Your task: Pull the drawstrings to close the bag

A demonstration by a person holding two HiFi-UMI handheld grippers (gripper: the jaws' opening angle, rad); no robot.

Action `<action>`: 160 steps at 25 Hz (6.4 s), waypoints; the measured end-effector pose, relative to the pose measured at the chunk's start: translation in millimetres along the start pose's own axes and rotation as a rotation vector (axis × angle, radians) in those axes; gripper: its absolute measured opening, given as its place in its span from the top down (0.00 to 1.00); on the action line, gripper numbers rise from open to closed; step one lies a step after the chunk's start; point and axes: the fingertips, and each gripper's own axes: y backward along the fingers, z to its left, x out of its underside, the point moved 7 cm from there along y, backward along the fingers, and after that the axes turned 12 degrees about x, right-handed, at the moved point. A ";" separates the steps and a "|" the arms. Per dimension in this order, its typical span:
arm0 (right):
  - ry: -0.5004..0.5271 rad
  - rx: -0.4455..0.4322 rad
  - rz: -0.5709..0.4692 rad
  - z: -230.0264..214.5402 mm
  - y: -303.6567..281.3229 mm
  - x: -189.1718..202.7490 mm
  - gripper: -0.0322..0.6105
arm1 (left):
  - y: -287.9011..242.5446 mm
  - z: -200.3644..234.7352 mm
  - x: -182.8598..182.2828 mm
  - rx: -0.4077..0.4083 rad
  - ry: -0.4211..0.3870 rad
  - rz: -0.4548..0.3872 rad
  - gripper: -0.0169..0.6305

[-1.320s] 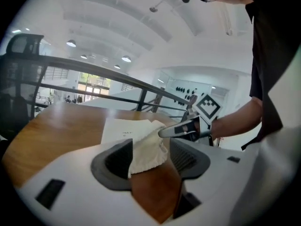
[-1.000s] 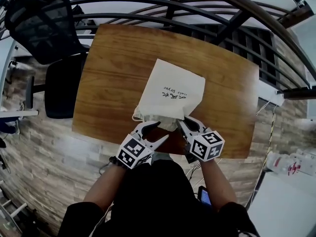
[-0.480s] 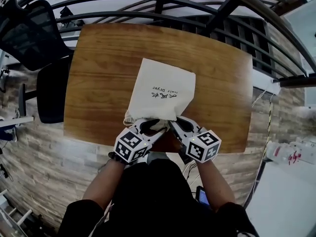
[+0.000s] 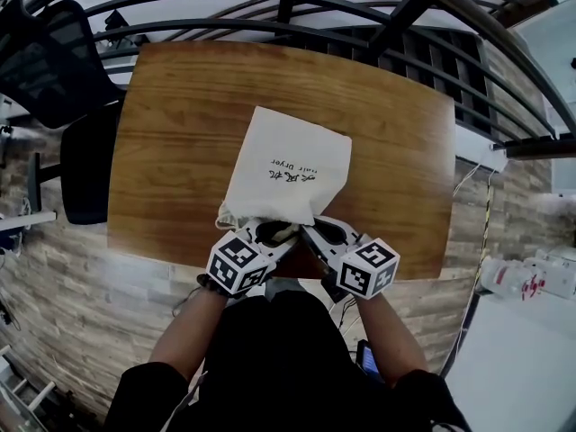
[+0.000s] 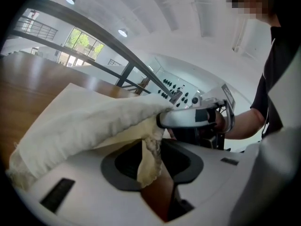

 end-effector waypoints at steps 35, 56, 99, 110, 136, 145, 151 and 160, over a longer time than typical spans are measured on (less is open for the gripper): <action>0.229 0.335 0.118 -54.7 -11.5 -13.2 0.90 | 23.5 -23.1 9.4 -0.134 -0.039 -0.031 0.90; 0.353 0.470 0.261 -59.5 -59.8 7.1 0.92 | 38.7 -65.6 6.9 0.016 -0.171 0.023 0.96; 0.084 0.598 -0.142 73.0 6.9 60.6 0.88 | 98.5 6.6 -3.8 0.108 -0.425 0.406 0.93; 0.507 0.669 0.105 79.5 -28.9 65.6 0.75 | 120.8 10.7 -0.3 0.131 -0.384 0.384 0.93; -0.067 0.869 -0.013 30.4 -34.7 78.2 0.61 | 105.4 28.3 0.2 0.150 -0.265 0.423 0.93; -0.326 0.859 -0.054 -6.6 -25.5 73.1 0.61 | 106.4 29.6 -1.0 0.145 -0.253 0.431 0.93; -0.425 0.832 -0.063 -20.0 -23.4 73.3 0.69 | 105.5 30.7 -2.2 0.146 -0.246 0.433 0.93; -0.598 0.717 -0.120 -29.3 -7.7 77.9 0.87 | 100.5 33.5 -1.9 0.127 -0.223 0.427 0.93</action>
